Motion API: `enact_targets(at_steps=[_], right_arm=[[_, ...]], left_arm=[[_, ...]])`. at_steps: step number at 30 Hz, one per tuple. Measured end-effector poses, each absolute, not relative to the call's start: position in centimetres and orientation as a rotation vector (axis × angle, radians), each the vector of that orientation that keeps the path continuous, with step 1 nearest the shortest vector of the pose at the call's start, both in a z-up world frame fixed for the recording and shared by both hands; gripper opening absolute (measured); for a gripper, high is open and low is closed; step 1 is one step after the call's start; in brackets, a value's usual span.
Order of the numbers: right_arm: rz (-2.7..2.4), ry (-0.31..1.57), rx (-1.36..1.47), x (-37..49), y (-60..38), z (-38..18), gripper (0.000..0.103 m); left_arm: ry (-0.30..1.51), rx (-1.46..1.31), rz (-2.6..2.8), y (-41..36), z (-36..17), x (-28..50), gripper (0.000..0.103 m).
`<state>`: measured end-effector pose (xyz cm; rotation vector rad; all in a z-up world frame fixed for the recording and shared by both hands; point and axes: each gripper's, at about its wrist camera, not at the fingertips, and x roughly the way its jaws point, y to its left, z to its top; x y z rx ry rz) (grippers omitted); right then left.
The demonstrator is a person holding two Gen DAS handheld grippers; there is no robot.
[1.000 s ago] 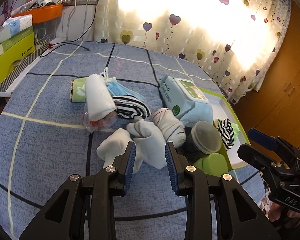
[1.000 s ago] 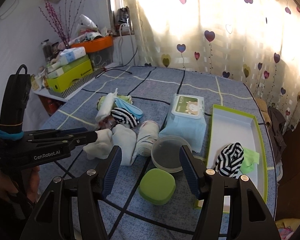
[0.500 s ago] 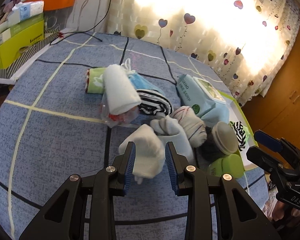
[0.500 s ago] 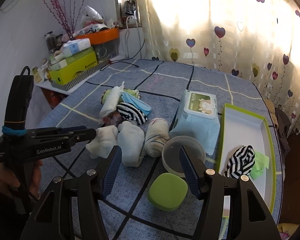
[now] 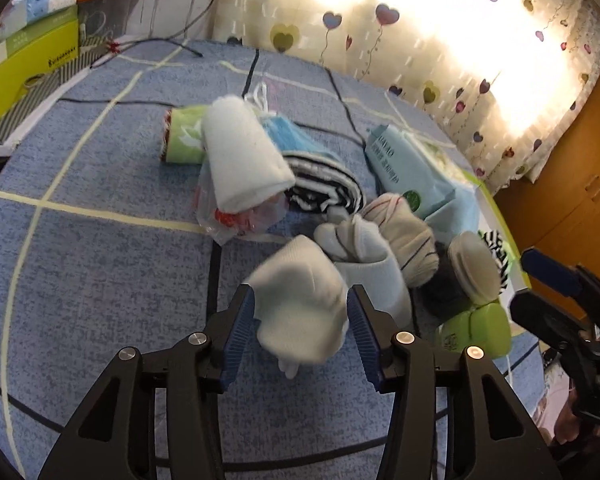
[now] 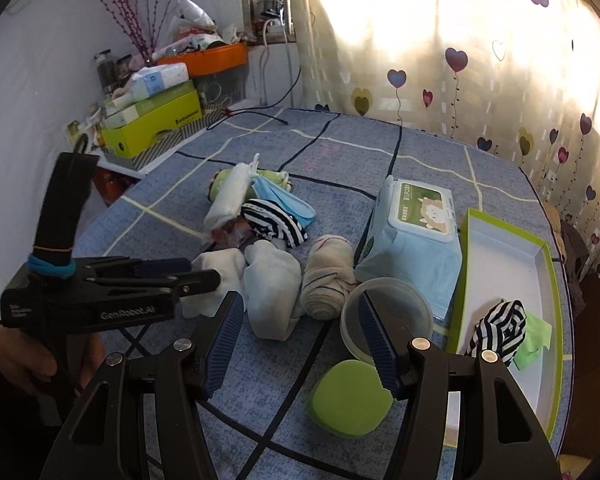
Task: Organize soft objects
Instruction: 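Grasp the white sock with the left gripper, then grasp the grey sock with the right gripper while the left holds the white sock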
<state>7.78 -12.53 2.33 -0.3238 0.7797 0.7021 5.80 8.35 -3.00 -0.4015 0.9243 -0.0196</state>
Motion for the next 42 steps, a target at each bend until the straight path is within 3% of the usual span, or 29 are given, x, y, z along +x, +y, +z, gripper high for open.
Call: enact_targets(at_steps=[17,20,28,31,33,37,38,42], right_arm=[[0.701,0.785,-0.404,10.8,-9.2,2.4,0.06],[0.711,0.811,-0.4,11.0,-8.7,1.6,0.06],[0.737,0.909,-0.432,11.2,-6.1,-1.9,0.059],[0.727,0.933,-0.463,11.3,-5.0,-3.0,0.052],[0.726,0.947,-0.481,11.4,-4.3,-3.6,0.041],[0.695,0.951,-0.534,11.8,-3.2,-4.7,0.033],[0.68,0.949,-0.542,12.0,-3.1,-4.8,0.027],[0.681,0.94,-0.53,12.2,-3.4,-4.7,0.019]], left_arm=[[0.906,-0.405,-0.011,8.4,-5.3,6.8,0.049],[0.904,-0.409,-0.018,8.7,-5.3,6.8,0.035],[0.896,-0.445,-0.012,9.8,-5.0,6.1,0.031],[0.883,-0.456,0.002,10.5,-4.7,5.6,0.031],[0.874,-0.467,0.013,11.0,-4.6,5.3,0.031],[0.857,-0.471,0.024,11.6,-4.2,4.8,0.031],[0.855,-0.469,0.026,11.7,-4.2,4.7,0.031],[0.846,-0.47,0.033,11.9,-3.8,4.3,0.031]])
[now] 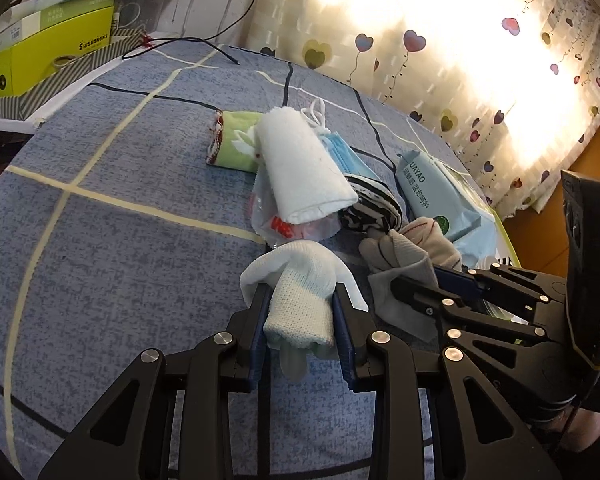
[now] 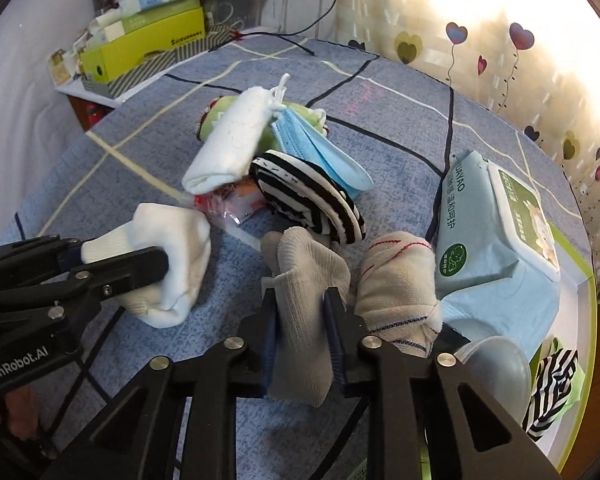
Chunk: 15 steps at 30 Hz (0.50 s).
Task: Organize soft objects
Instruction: 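Grasp the grey sock with the right gripper while the left holds the white sock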
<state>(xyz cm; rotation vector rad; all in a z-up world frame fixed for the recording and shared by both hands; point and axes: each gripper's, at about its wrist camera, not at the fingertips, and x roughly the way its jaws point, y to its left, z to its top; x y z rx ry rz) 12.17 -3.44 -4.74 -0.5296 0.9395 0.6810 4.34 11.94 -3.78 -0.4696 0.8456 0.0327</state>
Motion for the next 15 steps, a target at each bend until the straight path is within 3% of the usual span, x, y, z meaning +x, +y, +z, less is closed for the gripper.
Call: enact_targets(at_steps=[15], right_arm=[[0.788,0.824,-0.389,8.2,-6.8,-0.2,0.018]], left_arm=[[0.776,-0.42,0.037,10.0,-0.5,2.3,0.031]])
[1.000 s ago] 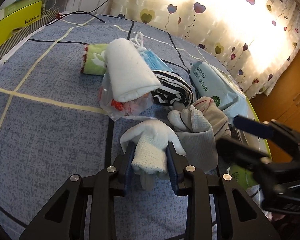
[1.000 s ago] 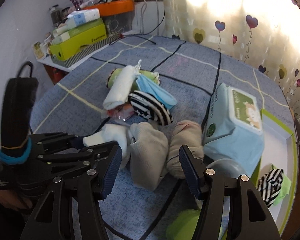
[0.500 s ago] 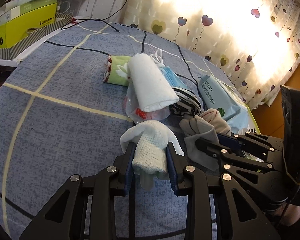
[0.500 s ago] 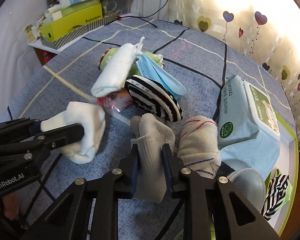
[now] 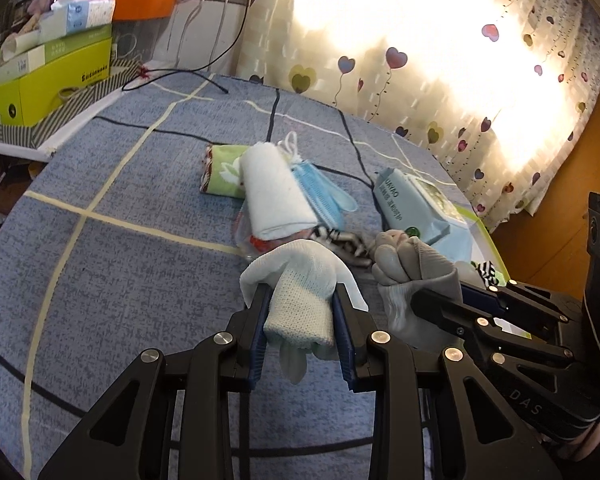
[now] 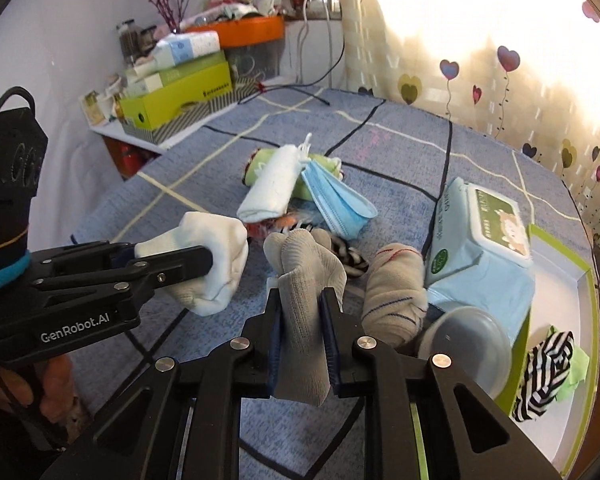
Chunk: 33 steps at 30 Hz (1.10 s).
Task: Organize soft objects
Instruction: 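Grasp the grey sock with the right gripper while the left holds the white sock, then carry the white and grey socks toward the white tray with both grippers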
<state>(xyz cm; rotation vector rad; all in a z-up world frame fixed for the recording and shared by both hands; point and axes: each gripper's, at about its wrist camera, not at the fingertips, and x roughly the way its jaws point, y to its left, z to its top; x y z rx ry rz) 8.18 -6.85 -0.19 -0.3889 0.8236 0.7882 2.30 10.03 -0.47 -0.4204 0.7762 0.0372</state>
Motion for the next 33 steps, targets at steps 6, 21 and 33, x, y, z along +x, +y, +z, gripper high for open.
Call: enact_targets(at_steps=[6,21,33], right_arm=[[0.783,0.78,-0.352,7.2,-8.8,1.4,0.018],[0.725,0.707,-0.243,7.3,-14.5,3.9,0.018],[0.666,0.674,-0.188,7.8,-18.7,5.1,0.018]], left_arm=[[0.762,-0.393,0.026,8.6,0.7,1.9,0.031],[0.731,-0.302,-0.031,4.1,3.5,3.6,0.031],[0.717,-0.24,-0.099,-0.3,5.2,5.2,0.031]])
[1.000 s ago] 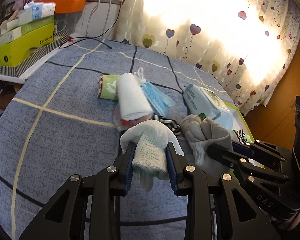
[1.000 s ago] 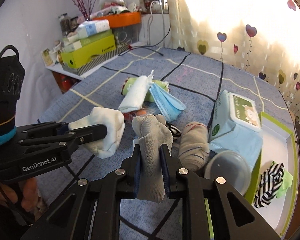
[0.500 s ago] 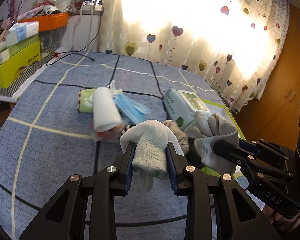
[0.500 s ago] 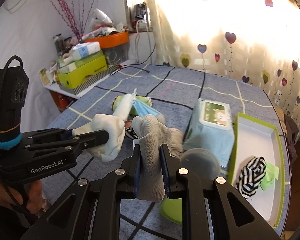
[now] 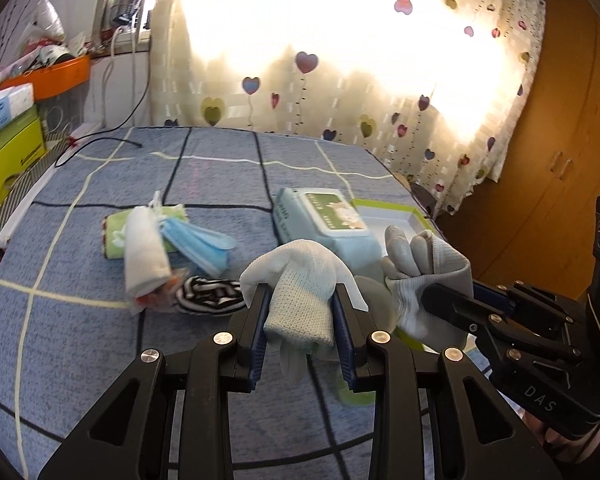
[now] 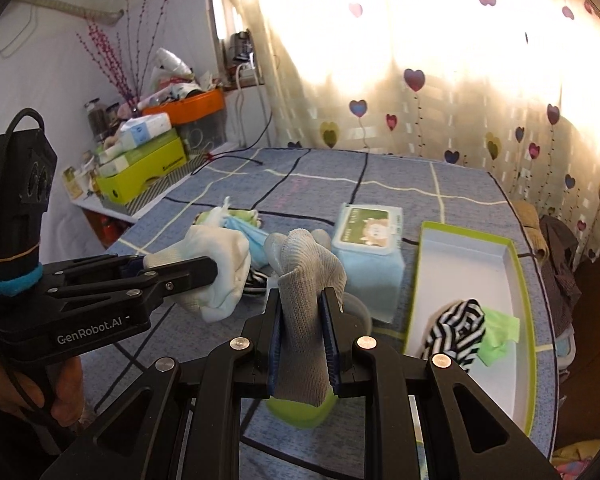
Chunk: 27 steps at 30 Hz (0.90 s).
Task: Organize soft objects
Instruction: 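Carry the white and grey socks toward the white tray with both grippers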
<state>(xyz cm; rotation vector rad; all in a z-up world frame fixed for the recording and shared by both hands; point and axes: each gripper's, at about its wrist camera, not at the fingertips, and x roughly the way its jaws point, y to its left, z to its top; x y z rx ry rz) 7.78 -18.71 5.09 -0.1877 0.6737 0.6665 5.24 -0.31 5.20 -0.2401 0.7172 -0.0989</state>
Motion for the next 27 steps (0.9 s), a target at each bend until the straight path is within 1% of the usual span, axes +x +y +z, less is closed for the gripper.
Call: enact_targets(at_steps=[19,27], right_arm=[[0.532,0.647,-0.114,9.1,-26.4,6.2,0.018],[0.482,0.654,-0.081,9.5,-29.4,5.9,0.018]], left_arm=[[0.706,-0.153,-0.239,-7.9,7.4,7.8,0.031],[0.721,-0.137,-0.275,-10.2,7.2,8.6,0.031]])
